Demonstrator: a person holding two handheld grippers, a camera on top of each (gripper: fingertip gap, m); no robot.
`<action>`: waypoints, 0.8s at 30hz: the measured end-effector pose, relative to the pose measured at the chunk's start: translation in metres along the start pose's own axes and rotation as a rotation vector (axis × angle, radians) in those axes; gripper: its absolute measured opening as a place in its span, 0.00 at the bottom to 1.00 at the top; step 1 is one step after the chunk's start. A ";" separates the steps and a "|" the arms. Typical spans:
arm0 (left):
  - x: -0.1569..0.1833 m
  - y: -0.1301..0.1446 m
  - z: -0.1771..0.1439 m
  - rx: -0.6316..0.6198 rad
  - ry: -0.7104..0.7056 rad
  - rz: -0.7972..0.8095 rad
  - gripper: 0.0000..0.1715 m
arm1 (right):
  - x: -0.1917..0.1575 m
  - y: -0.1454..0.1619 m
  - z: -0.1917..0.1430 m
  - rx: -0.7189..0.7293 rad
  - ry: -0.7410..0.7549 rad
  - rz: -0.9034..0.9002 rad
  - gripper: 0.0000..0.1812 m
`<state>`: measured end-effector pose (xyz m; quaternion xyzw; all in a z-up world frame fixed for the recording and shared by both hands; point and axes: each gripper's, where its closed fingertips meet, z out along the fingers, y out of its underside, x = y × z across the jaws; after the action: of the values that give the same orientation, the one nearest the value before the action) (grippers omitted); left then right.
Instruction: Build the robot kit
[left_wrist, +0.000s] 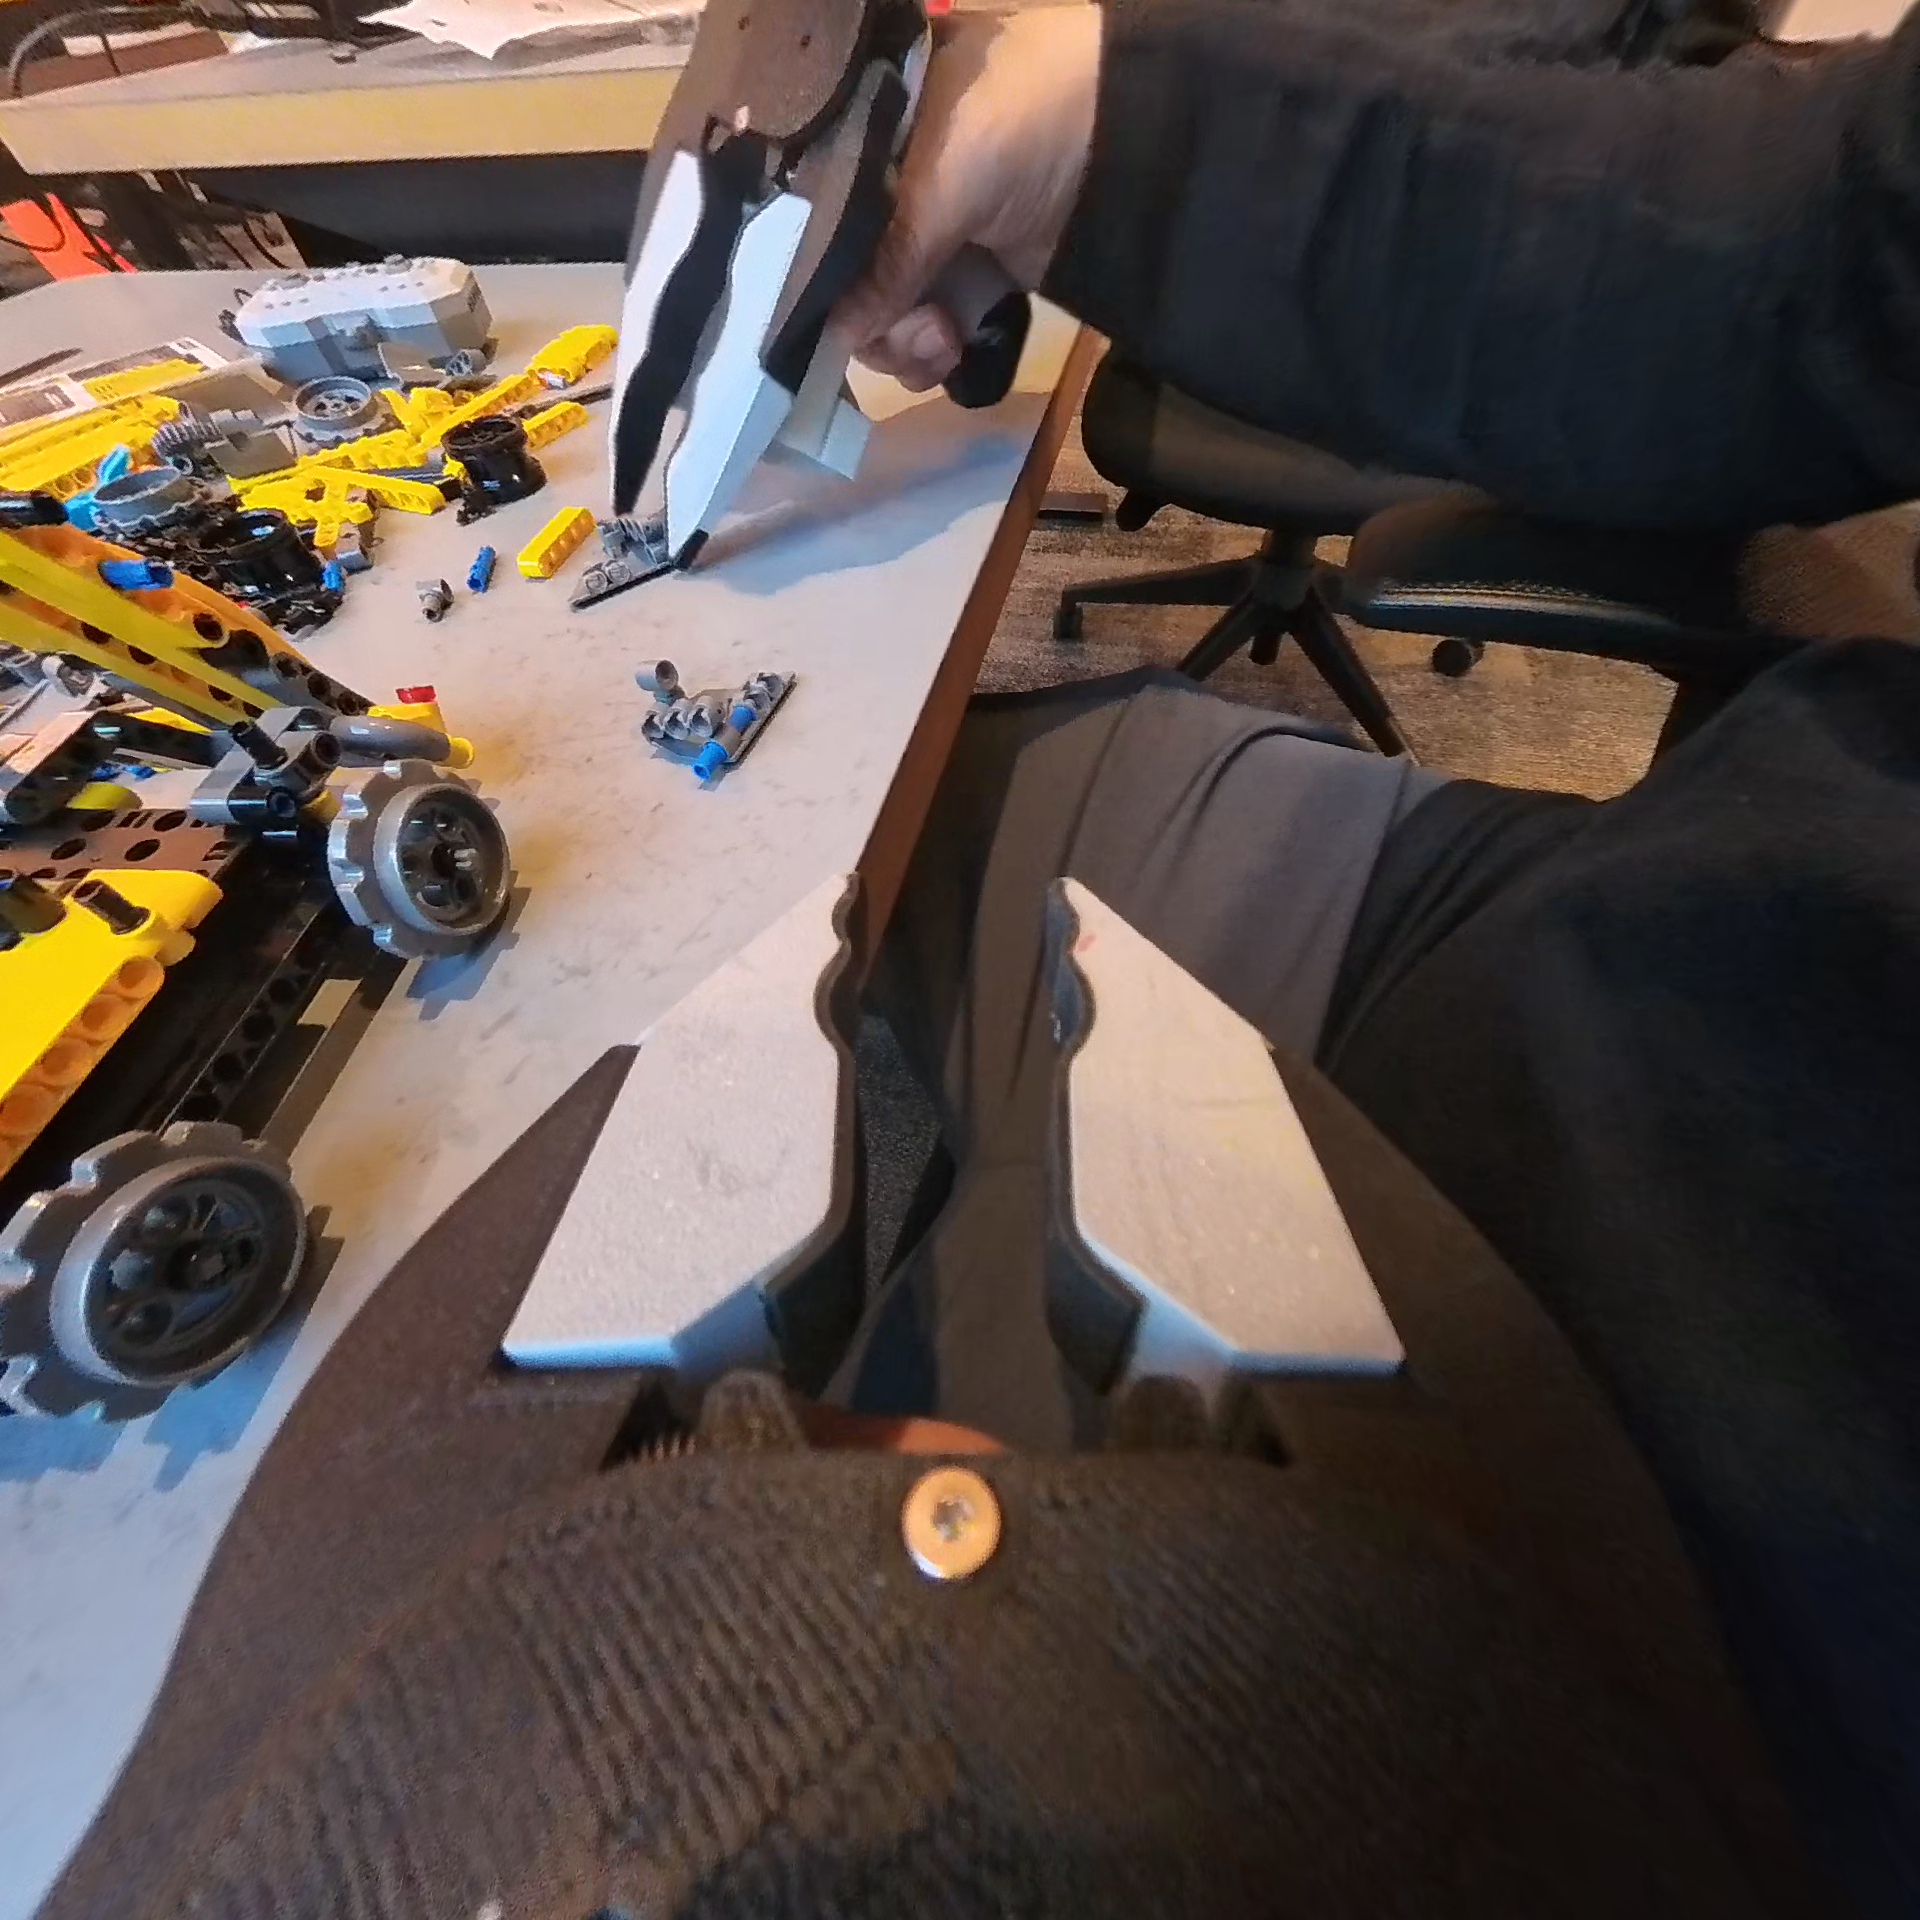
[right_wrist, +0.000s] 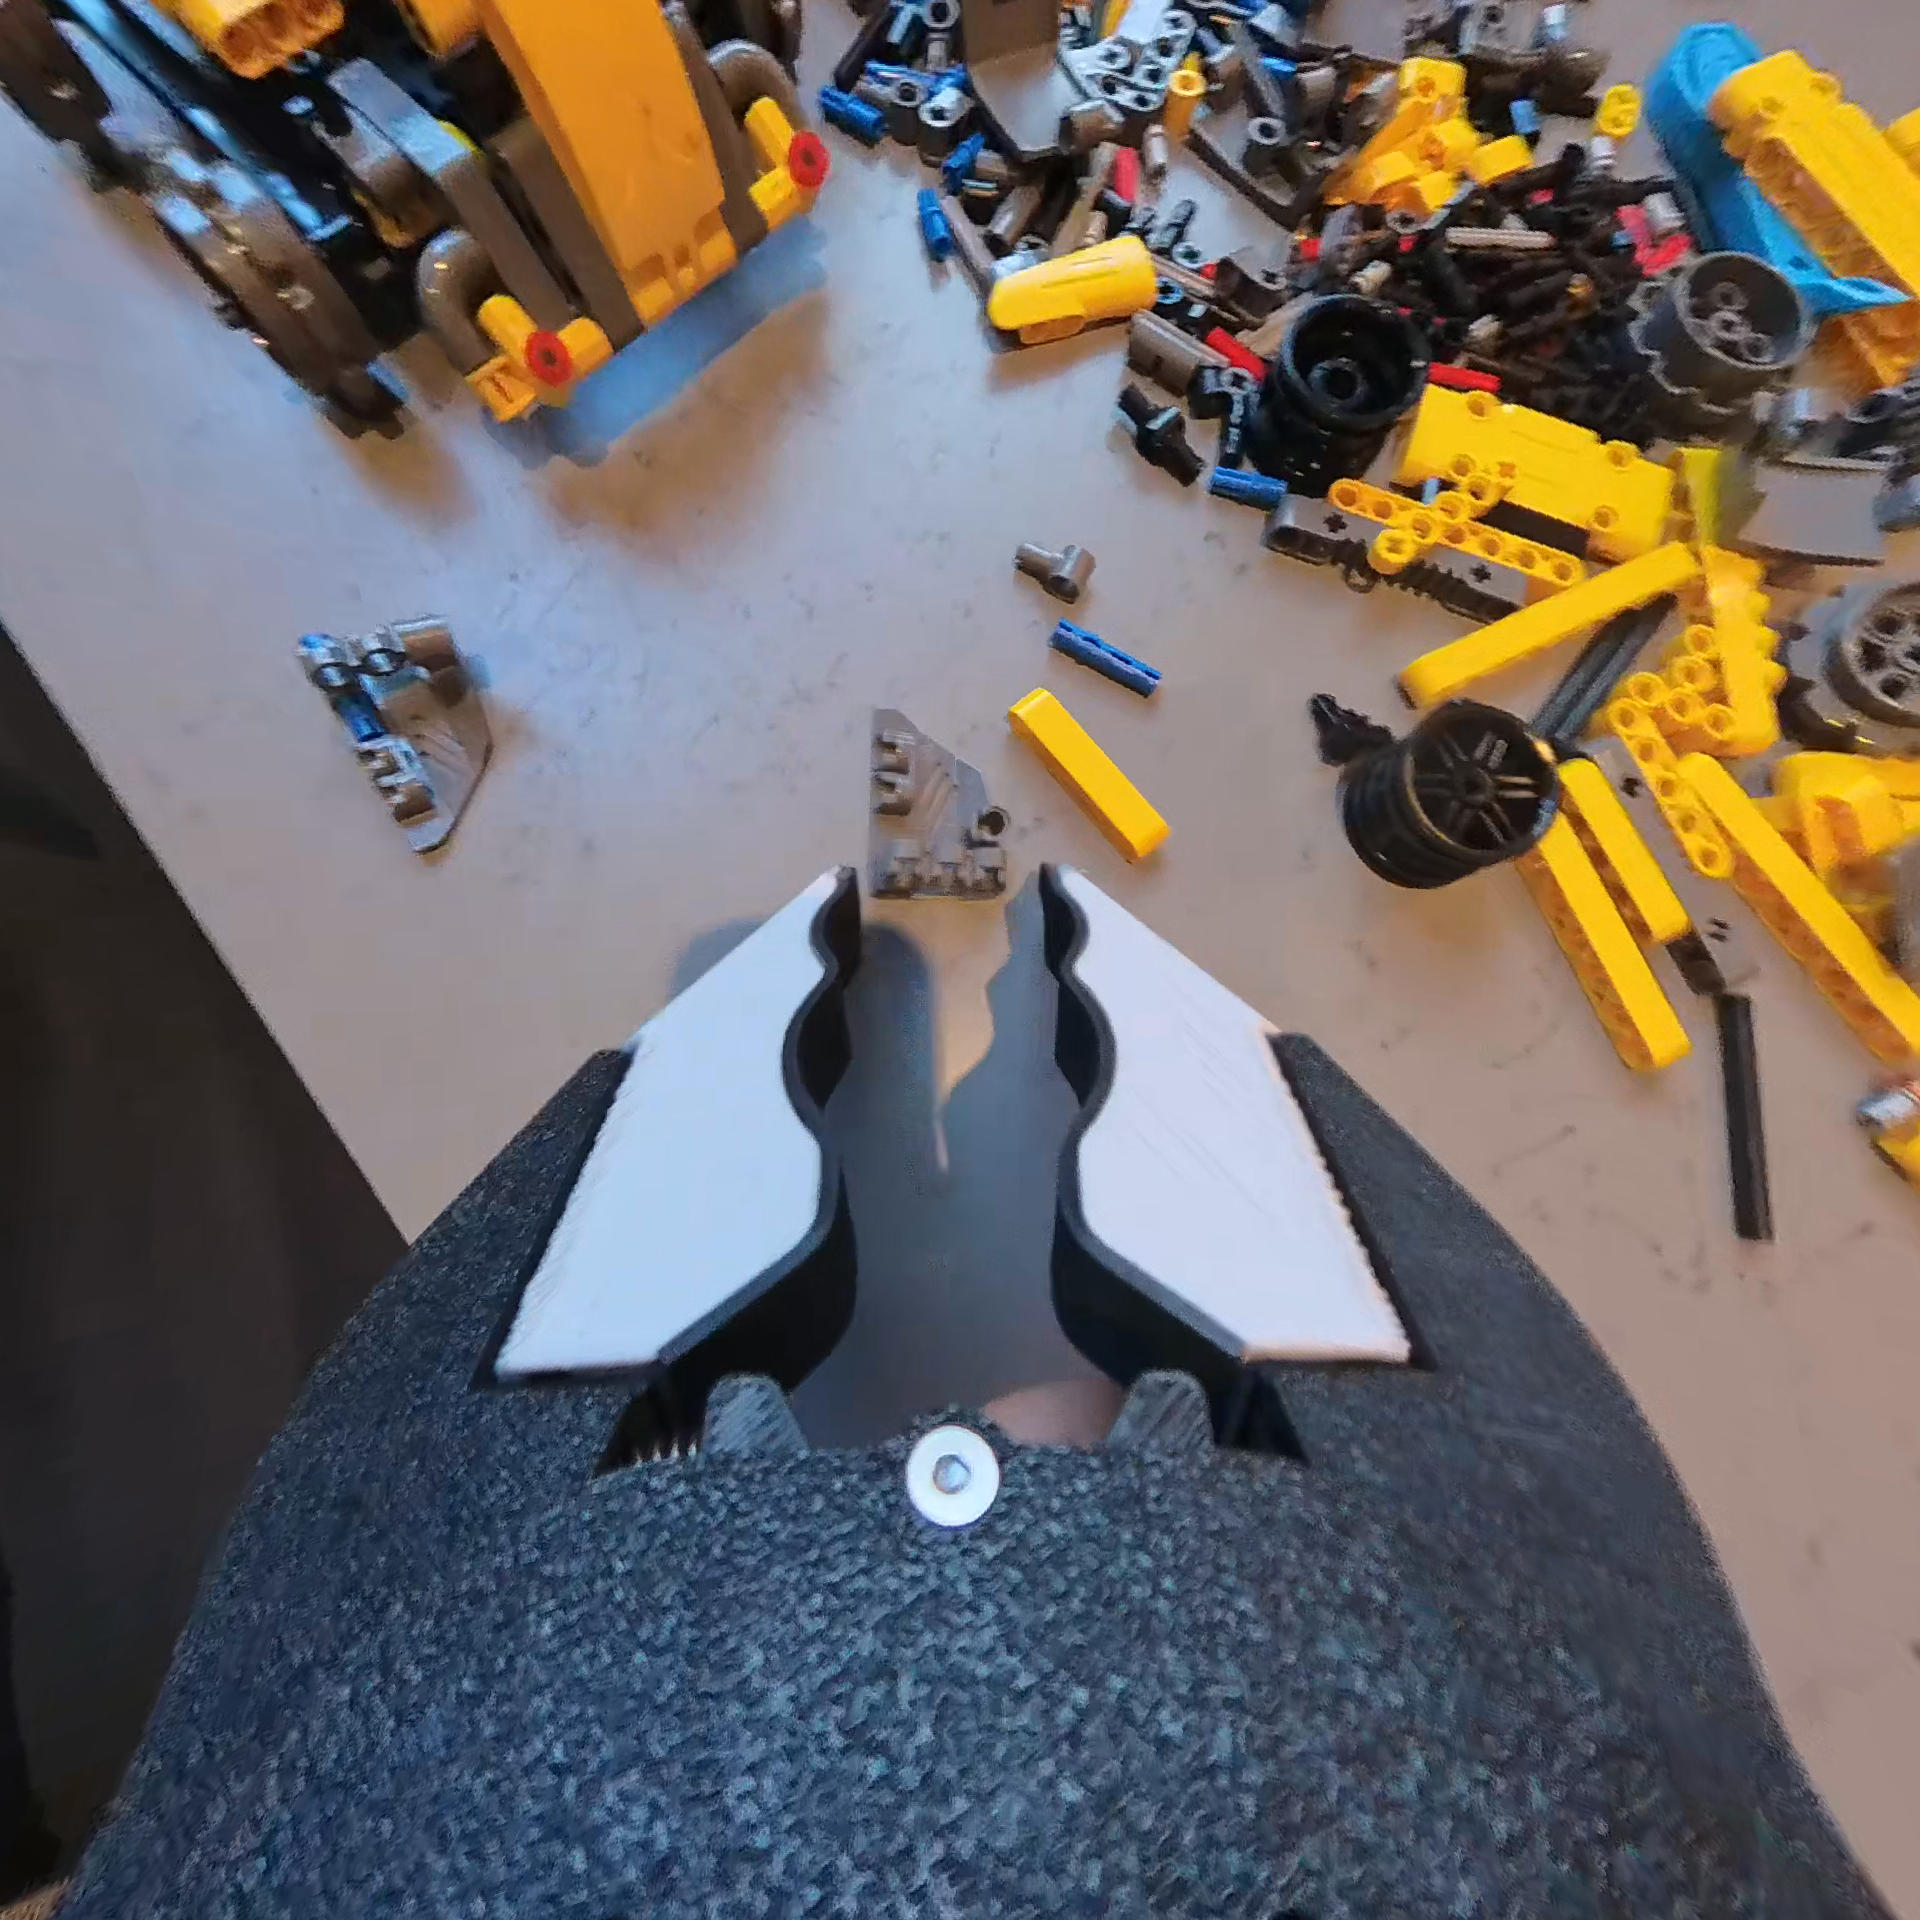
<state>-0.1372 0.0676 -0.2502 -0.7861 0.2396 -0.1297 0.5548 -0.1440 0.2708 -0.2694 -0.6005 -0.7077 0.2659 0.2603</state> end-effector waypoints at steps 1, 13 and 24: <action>0.000 0.000 0.000 0.000 0.000 -0.002 0.19 | -0.002 -0.001 0.001 -0.002 -0.030 -0.006 0.17; -0.007 0.001 -0.003 0.001 -0.011 -0.022 0.19 | -0.014 -0.018 0.017 -0.071 -0.120 -0.245 0.15; -0.005 0.000 -0.001 0.002 0.004 -0.031 0.19 | -0.094 -0.045 0.004 0.017 -0.192 -0.382 0.27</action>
<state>-0.1414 0.0694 -0.2501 -0.7891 0.2283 -0.1398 0.5529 -0.1654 0.1714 -0.2458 -0.4252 -0.8280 0.2736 0.2422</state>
